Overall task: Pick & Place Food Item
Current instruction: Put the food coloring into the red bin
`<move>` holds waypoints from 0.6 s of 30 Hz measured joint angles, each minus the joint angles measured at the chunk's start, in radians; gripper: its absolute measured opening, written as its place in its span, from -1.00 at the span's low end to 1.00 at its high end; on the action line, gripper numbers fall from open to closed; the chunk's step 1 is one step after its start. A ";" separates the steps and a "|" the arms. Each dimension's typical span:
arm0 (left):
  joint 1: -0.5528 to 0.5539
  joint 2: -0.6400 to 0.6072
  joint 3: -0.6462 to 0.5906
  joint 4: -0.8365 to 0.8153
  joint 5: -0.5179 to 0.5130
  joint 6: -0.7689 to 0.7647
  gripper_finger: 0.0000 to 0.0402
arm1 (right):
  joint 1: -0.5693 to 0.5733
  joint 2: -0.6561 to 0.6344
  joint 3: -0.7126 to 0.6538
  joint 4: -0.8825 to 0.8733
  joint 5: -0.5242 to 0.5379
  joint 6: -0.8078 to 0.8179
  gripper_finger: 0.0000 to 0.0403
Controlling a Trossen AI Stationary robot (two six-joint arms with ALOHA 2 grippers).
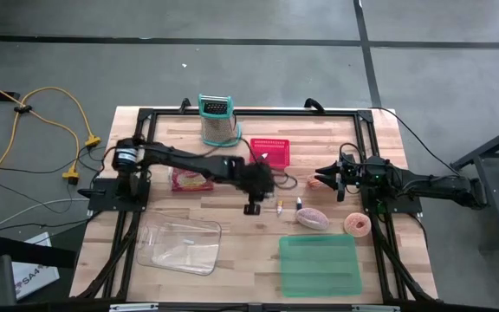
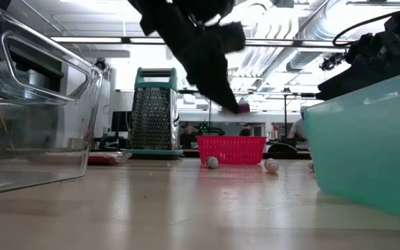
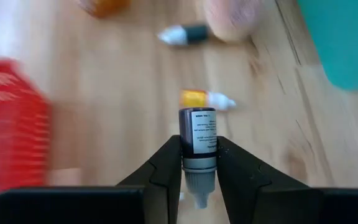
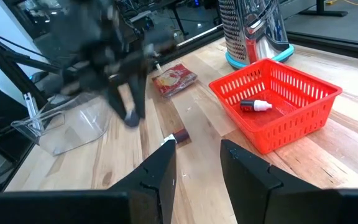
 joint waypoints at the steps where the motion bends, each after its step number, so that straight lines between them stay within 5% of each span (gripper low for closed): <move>1: 0.013 -0.018 0.000 0.001 -0.001 0.005 -0.60 | 0.000 0.000 0.000 0.000 0.000 0.000 -0.43; 18: 0.132 -0.080 0.001 -0.010 -0.045 0.018 -0.60 | 0.000 0.000 0.000 0.000 0.000 0.000 -0.43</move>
